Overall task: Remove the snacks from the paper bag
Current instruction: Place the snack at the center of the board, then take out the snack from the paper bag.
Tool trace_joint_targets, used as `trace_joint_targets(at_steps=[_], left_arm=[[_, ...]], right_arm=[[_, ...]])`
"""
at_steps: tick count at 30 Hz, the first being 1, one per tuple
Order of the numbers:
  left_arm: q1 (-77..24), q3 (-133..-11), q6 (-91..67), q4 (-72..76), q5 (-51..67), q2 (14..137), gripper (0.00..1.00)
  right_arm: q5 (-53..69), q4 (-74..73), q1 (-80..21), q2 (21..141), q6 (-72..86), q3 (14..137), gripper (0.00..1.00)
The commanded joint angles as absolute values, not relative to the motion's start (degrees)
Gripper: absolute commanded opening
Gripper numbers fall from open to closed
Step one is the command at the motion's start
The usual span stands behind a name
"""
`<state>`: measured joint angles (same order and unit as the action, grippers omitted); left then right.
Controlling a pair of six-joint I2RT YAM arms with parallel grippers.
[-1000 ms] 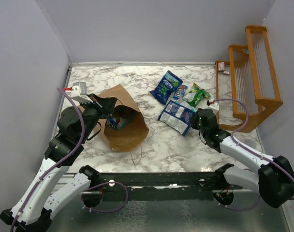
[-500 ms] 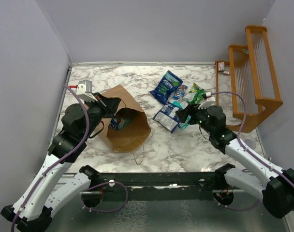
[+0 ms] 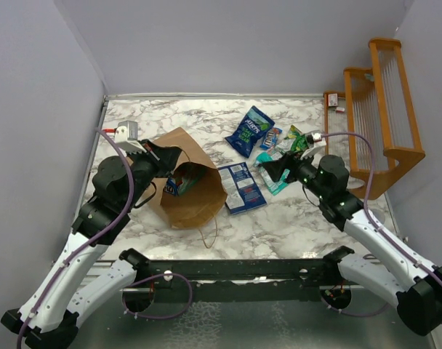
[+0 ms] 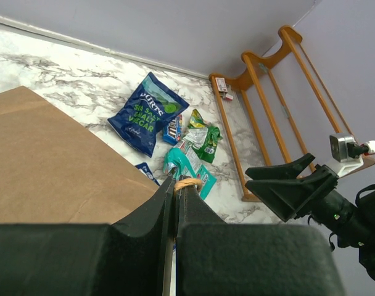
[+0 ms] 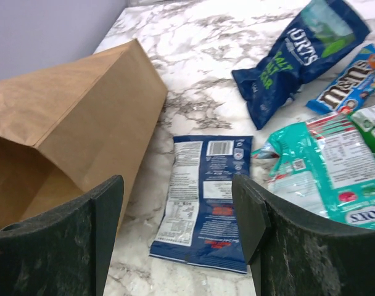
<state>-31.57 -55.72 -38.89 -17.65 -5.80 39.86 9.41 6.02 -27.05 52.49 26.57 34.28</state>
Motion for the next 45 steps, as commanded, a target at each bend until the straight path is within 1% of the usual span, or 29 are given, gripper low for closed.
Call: trace_joint_targets(at_steps=[1, 4, 6, 8, 10, 12, 15, 17, 21, 23, 26, 28, 32, 39, 42, 45], left_arm=[[-31.5, -56.1, -39.1, -16.5, -6.2, 38.7, 0.0], [-31.5, -56.2, -38.9, -16.9, -6.3, 38.8, 0.0], [-31.5, -56.2, -38.8, -17.1, -6.4, 38.7, 0.0], [-31.5, -56.2, -38.9, -17.3, -6.7, 38.5, 0.0], [-31.5, -56.3, -39.0, -17.3, -6.6, 38.5, 0.0], [-31.5, -56.5, -39.0, -17.5, -6.6, 38.6, 0.0], [-31.5, -56.7, -39.0, -17.6, -6.8, 38.8, 0.0], [-31.5, -56.6, -39.2, -17.5, -6.7, 38.9, 0.0], [-31.5, -56.7, -39.8, -17.4, -6.3, 39.2, 0.0], [-31.5, -56.6, -40.0, -17.3, -6.3, 39.3, 0.0], [-31.5, -56.9, -40.0, -17.3, -6.3, 39.5, 0.0], [-31.5, -57.3, -40.1, -17.2, -6.3, 39.7, 0.0], [-31.5, -57.2, -40.3, -17.1, -6.1, 39.5, 0.0], [-31.5, -57.1, -40.3, -17.0, -5.8, 39.7, 0.0], [-31.5, -57.2, -40.6, -16.9, -5.2, 39.9, 0.0], [-31.5, -57.4, -40.7, -16.9, -5.1, 40.0, 0.0]], right_arm=[[9.2, 2.6, -27.1, 53.6, 21.9, 36.2, 0.71], [25.7, 3.5, -27.1, 57.1, 18.3, 37.7, 0.71], [34.7, 7.7, -27.2, 59.6, 20.1, 37.3, 0.71], [41.1, 14.3, -28.6, 60.4, 22.0, 35.5, 0.71], [43.2, 20.3, -32.7, 60.5, 21.6, 33.9, 0.72], [39.9, 22.9, -39.6, 60.8, 19.0, 33.7, 0.73], [27.0, 24.1, -50.9, 64.2, 14.7, 35.1, 0.71], [18.2, 26.0, -56.7, 67.9, 12.2, 36.3, 0.64], [-0.3, 29.6, -62.8, 77.9, 11.3, 40.7, 0.43], [-6.4, 35.8, -64.9, 83.3, 9.1, 41.6, 0.4], [-10.5, 49.5, -67.2, 92.0, 3.1, 41.2, 0.4], [-11.8, 53.8, -67.4, 98.1, 2.4, 43.0, 0.39], [-14.6, 57.1, -67.4, 108.3, 0.9, 49.5, 0.38], [-19.3, 61.4, -67.4, 120.3, -0.3, 57.4, 0.37], [-20.4, 61.1, -67.4, 124.0, -1.6, 61.2, 0.35], [-20.5, 61.2, -67.4, 126.4, -2.3, 63.4, 0.34]])
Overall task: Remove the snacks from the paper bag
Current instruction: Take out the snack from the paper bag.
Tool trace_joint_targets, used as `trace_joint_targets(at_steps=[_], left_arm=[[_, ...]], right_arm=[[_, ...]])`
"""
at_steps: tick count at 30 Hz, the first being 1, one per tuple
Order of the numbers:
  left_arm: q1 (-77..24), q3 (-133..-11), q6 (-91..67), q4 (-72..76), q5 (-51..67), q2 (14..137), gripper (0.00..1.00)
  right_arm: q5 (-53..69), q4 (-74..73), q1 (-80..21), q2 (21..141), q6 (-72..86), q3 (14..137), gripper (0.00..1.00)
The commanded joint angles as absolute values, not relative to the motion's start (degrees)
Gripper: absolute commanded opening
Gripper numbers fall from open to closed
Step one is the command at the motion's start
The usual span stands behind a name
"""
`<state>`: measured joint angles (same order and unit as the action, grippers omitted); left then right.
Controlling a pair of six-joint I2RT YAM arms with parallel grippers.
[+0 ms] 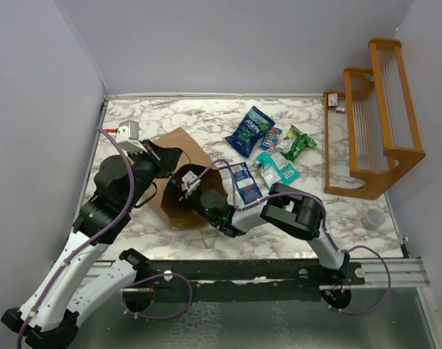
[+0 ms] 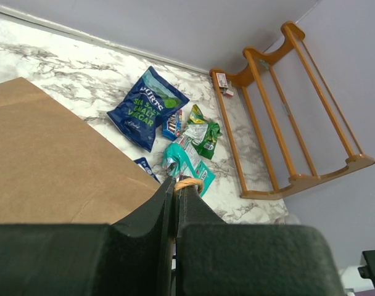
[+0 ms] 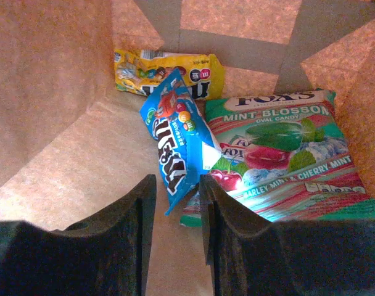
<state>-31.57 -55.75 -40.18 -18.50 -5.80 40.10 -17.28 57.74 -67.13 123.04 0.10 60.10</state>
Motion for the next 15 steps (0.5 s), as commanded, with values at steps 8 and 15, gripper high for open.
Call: trace_joint_targets(at_steps=[8, 15], left_arm=[[-31.5, -57.4, -41.1, -16.9, -4.7, 39.8, 0.0], [-31.5, -57.4, -41.4, -17.4, -4.9, 39.1, 0.0]], right_arm=[[-22.5, 57.5, -67.4, 132.5, -3.9, 70.1, 0.43], [-26.3, 52.7, -67.3, 136.8, -4.6, 75.6, 0.35]])
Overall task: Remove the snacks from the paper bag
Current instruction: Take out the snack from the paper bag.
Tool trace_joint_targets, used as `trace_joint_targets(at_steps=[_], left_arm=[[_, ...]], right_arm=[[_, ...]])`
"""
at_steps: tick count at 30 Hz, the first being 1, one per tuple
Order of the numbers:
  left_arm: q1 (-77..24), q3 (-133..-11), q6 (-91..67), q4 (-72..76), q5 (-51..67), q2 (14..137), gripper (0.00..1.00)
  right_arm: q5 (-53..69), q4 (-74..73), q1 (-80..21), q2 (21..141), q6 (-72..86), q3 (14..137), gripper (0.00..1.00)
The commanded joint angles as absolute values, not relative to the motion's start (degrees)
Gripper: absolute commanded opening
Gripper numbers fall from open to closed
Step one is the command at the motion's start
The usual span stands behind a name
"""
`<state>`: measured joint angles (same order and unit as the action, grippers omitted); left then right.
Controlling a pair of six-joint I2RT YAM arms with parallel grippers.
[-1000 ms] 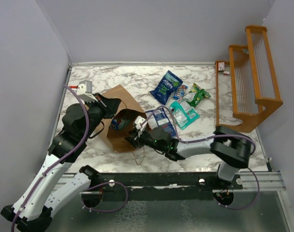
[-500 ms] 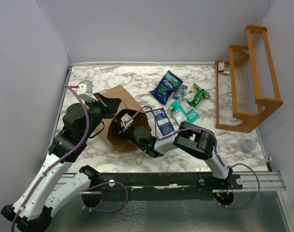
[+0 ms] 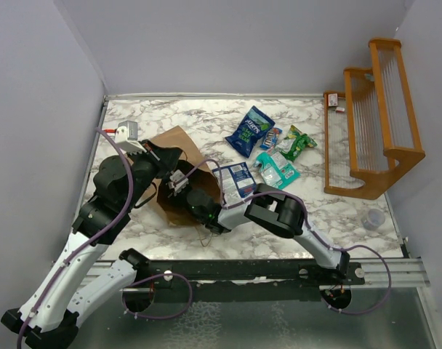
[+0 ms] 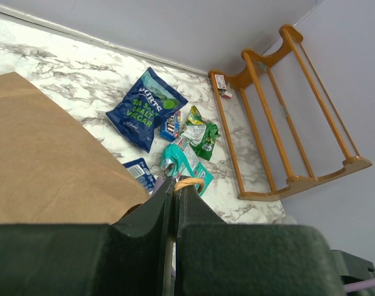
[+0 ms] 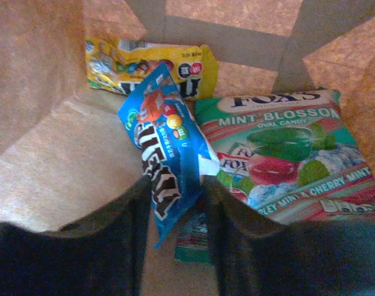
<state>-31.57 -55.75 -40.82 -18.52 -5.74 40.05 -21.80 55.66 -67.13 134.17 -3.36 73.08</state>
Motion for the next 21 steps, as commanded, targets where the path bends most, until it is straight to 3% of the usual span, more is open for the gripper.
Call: trace_joint_targets(at_steps=[1, 11, 21], left_arm=[[-31.5, -57.4, -41.2, -17.6, -5.0, 39.0, 0.0], [-31.5, -56.9, -40.4, -18.9, -5.9, 38.9, 0.0], [-31.5, -55.9, -39.9, -18.0, -6.8, 38.5, 0.0]], right_arm=[[-27.1, 52.9, -67.3, 136.8, -4.9, 75.6, 0.3], [-27.7, 52.4, -67.3, 127.5, -5.0, 69.7, 0.02], [-21.7, 46.3, -67.3, 113.9, 0.9, 59.4, 0.01]])
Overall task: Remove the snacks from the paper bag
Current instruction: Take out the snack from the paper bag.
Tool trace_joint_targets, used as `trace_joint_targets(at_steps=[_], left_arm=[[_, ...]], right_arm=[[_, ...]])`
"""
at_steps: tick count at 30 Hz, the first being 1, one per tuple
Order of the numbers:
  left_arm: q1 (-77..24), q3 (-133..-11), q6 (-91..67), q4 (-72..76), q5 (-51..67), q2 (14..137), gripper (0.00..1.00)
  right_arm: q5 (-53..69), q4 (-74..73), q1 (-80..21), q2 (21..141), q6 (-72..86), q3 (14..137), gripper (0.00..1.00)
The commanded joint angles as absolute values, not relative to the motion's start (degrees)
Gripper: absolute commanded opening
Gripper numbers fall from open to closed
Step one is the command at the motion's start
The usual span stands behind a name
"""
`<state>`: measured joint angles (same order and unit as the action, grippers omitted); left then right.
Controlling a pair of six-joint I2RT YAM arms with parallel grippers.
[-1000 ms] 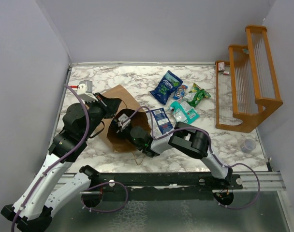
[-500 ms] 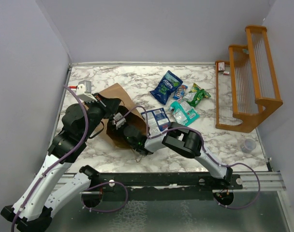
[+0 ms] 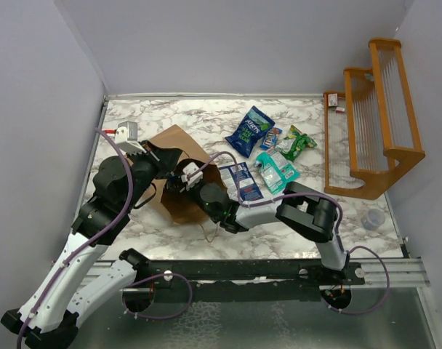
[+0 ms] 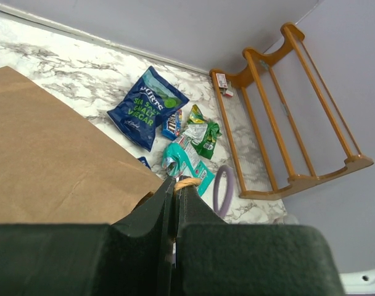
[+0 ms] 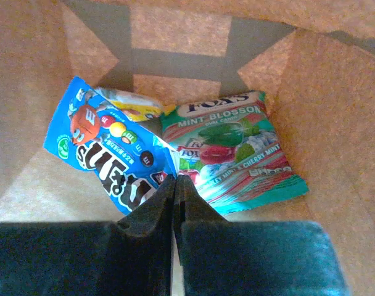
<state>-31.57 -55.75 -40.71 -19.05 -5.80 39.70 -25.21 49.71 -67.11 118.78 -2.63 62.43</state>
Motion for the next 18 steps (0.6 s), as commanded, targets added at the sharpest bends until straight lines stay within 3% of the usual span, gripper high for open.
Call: trace_joint_targets(at_steps=[1, 11, 18], left_arm=[[-31.5, -55.6, -40.3, -17.7, -7.1, 38.4, 0.0], [-31.5, -56.3, -41.2, -19.5, -8.2, 37.9, 0.0], [-31.5, -55.4, -42.4, -19.4, -7.6, 37.7, 0.0]], right_arm=[[-21.2, 46.4, -67.4, 112.9, 1.9, 58.2, 0.01], [-18.0, 41.8, -67.3, 100.0, 9.9, 47.8, 0.01], [-20.0, 40.4, -67.4, 85.0, 6.0, 36.4, 0.01]])
